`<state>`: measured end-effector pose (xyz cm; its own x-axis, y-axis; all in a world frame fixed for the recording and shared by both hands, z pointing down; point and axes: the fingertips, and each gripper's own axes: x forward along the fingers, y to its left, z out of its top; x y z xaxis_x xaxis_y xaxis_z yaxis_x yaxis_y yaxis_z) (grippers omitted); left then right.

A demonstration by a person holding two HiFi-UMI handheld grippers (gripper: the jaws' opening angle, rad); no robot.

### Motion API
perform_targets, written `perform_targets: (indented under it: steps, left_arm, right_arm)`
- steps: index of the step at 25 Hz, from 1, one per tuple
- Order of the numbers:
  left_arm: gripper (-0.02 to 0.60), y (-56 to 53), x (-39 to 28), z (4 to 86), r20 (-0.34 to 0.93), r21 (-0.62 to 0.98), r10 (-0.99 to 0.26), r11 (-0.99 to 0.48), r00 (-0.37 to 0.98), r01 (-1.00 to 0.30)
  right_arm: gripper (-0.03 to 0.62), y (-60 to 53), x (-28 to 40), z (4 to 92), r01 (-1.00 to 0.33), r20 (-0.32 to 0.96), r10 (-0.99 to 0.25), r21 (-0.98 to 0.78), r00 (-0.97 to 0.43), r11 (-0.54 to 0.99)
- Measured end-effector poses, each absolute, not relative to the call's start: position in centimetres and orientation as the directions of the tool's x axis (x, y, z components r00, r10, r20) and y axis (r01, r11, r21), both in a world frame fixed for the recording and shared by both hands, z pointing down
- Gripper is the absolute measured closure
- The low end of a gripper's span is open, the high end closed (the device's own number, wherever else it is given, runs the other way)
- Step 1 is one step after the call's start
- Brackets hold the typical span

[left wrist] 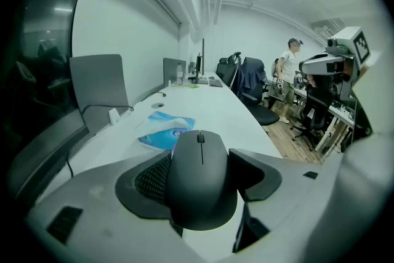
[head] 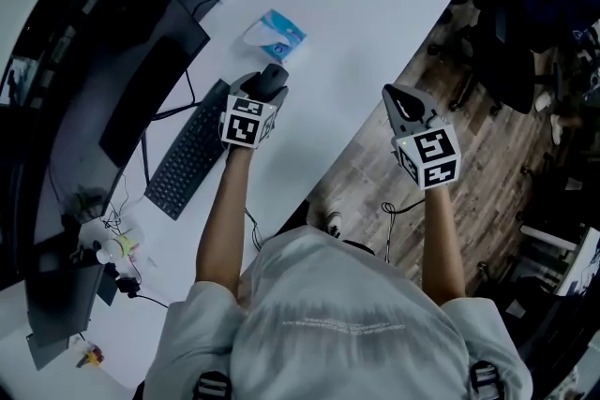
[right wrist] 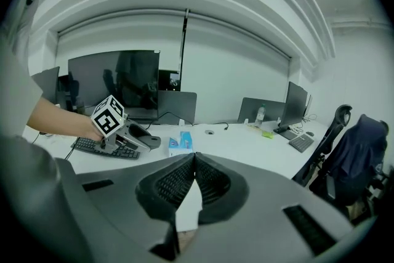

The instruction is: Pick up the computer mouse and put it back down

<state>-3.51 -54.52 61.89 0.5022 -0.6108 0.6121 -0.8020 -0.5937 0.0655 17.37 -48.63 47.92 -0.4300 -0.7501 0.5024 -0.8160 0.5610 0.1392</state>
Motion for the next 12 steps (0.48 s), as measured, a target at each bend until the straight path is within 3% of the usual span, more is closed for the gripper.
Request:
perform_targets:
  steps: [12]
  left_arm:
    - [0.293, -56.2, -2.1, 70.0, 0.714, 0.124, -0.502, -0.595, 0.488, -0.794]
  right_arm:
    - [0.592, -49.9, 18.0, 51.2, -0.823, 0.585, -0.710, 0.121, -0.392, 0.555]
